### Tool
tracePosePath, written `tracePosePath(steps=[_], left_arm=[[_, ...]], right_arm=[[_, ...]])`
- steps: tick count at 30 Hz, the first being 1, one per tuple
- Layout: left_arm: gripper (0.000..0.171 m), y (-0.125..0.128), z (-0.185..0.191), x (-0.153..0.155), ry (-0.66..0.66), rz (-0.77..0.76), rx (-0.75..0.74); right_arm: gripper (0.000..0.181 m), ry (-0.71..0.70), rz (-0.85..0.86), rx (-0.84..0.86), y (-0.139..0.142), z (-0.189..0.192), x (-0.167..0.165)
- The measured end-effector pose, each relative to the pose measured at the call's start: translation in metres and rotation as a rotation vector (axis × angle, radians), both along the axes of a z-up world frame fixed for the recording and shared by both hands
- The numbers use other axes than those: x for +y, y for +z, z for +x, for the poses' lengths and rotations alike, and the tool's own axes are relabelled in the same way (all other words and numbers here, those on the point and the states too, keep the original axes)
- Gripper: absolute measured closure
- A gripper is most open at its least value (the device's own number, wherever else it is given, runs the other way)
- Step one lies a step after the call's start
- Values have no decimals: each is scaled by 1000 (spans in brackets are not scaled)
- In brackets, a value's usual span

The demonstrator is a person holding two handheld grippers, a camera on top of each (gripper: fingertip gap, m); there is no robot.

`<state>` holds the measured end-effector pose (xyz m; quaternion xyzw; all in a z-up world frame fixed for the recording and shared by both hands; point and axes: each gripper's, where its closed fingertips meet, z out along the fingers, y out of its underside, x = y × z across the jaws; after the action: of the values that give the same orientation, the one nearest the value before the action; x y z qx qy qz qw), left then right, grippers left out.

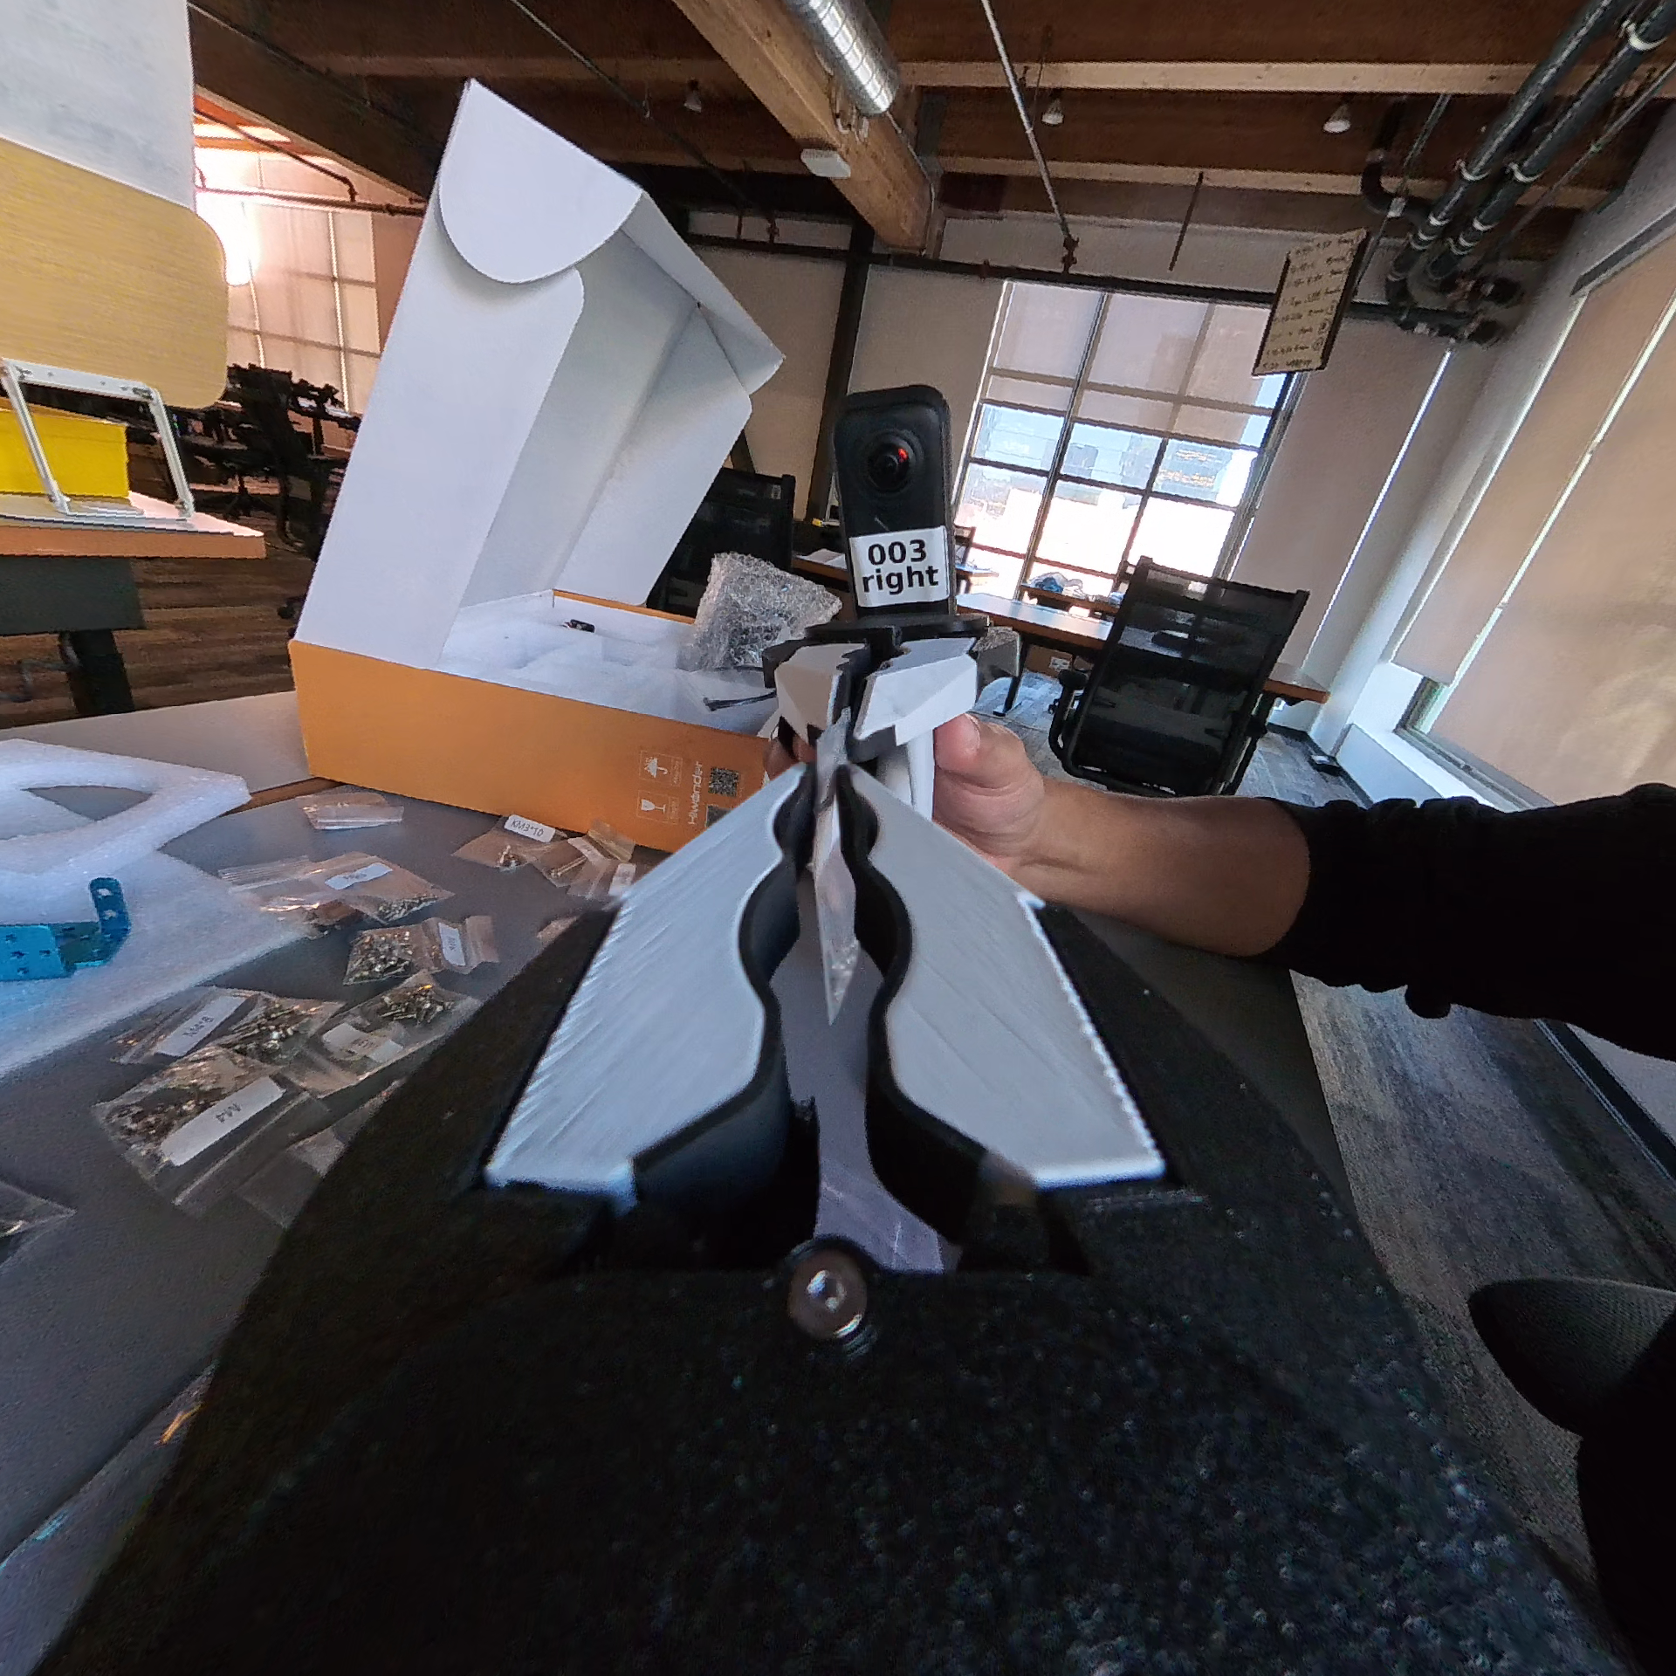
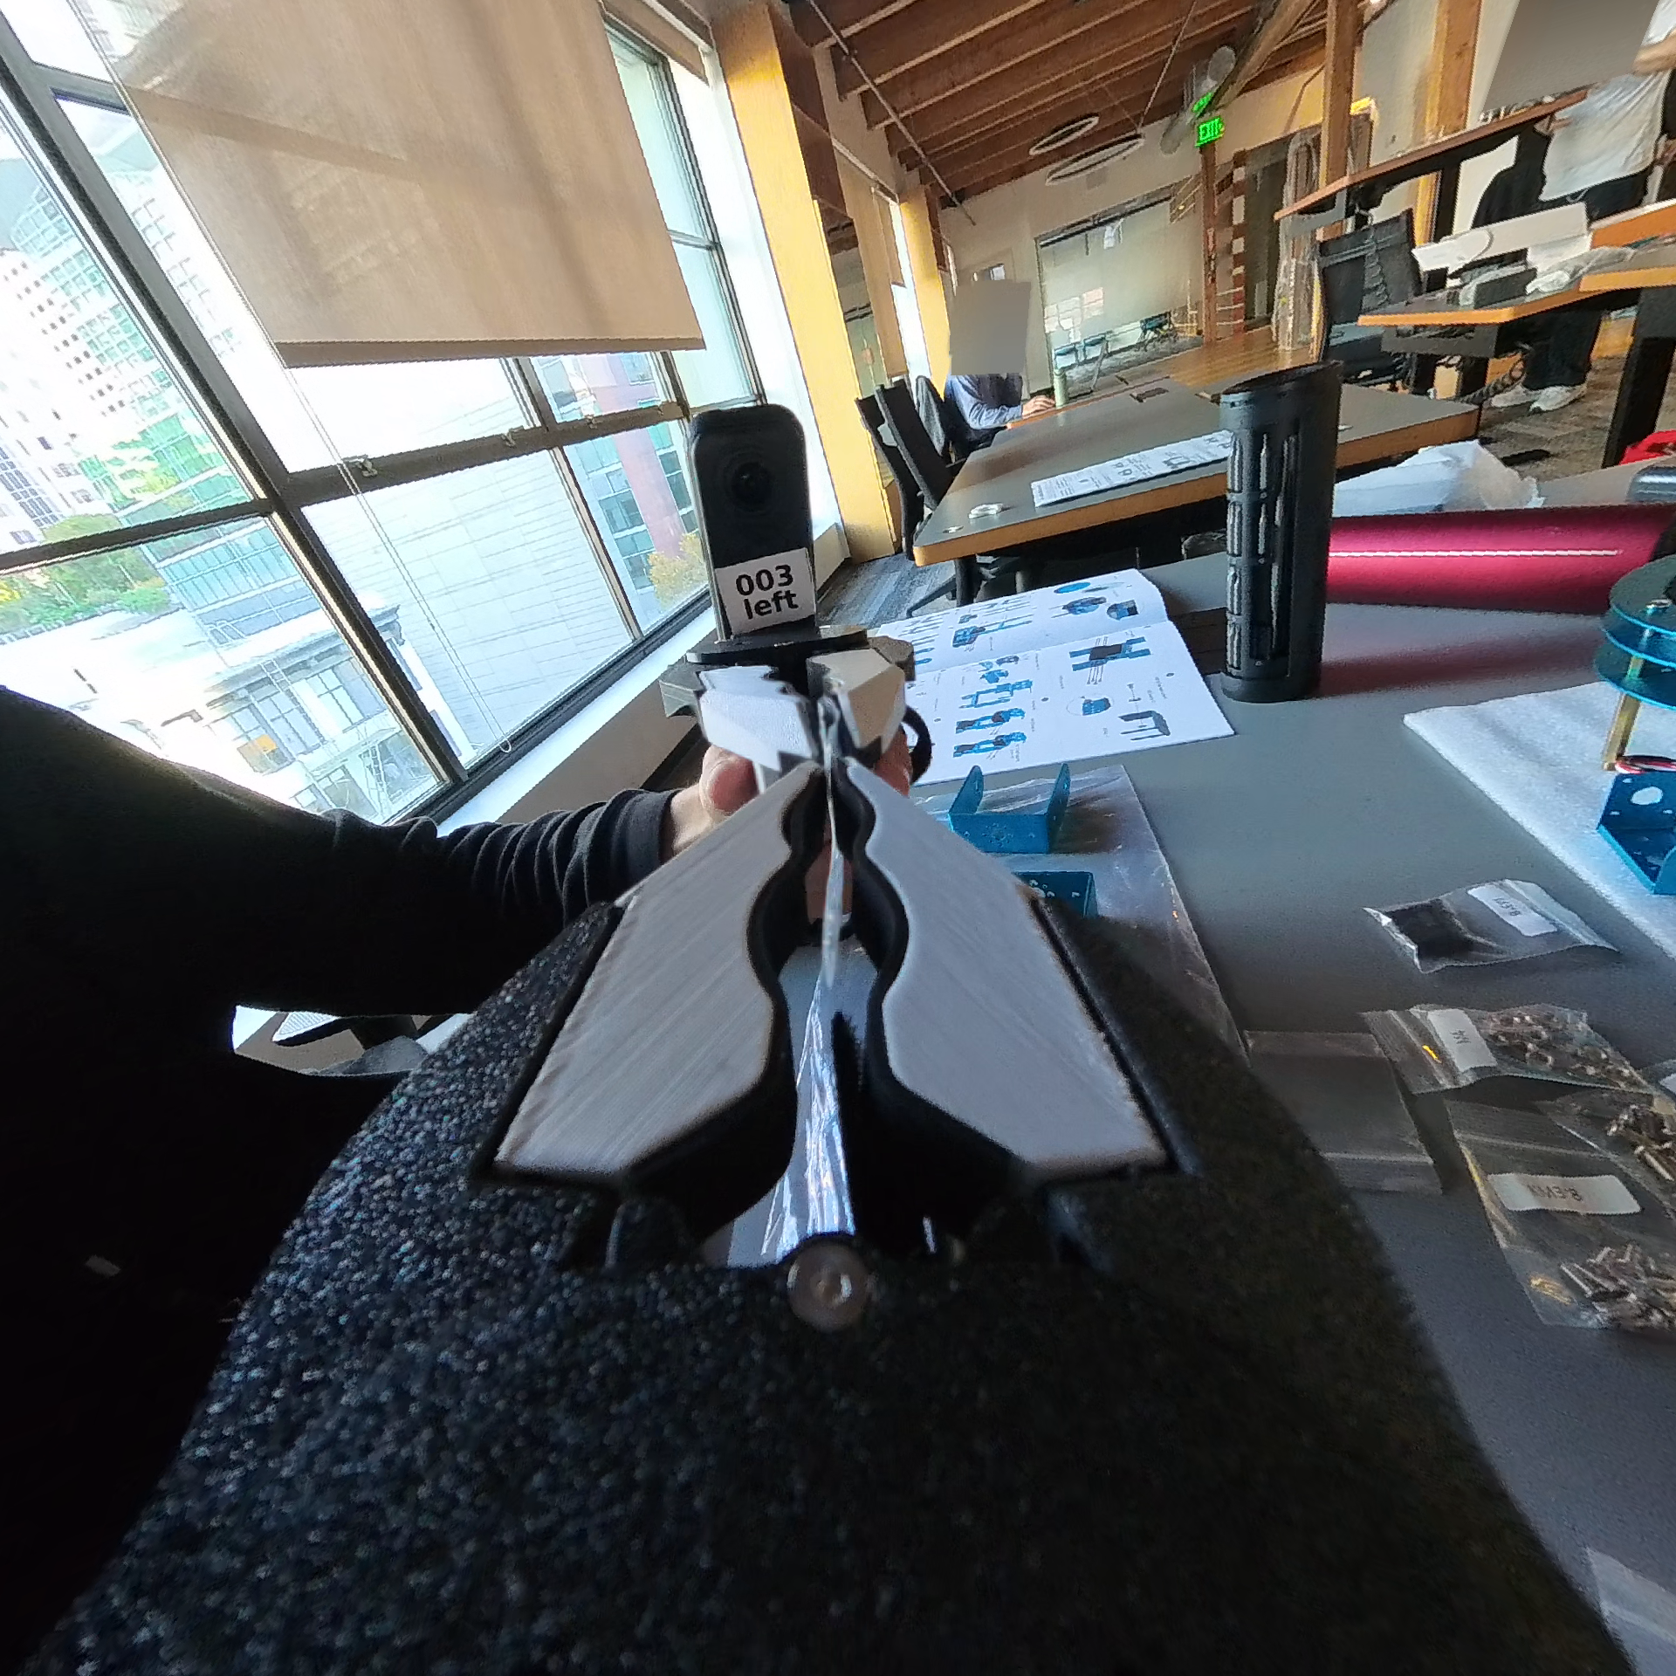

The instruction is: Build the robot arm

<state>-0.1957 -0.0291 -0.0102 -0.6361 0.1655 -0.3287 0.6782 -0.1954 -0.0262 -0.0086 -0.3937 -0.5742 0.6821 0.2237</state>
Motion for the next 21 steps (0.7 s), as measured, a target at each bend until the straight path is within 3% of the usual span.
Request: tracePosePath(steps=[13, 21], left_arm=[[171, 1, 7, -9, -66, 14, -18], [171, 2, 10, -10, -75, 13, -18]], right_arm=[[175, 30, 75, 21, -2, 2, -13], [181, 39, 97, 45, -1, 4, -13]])
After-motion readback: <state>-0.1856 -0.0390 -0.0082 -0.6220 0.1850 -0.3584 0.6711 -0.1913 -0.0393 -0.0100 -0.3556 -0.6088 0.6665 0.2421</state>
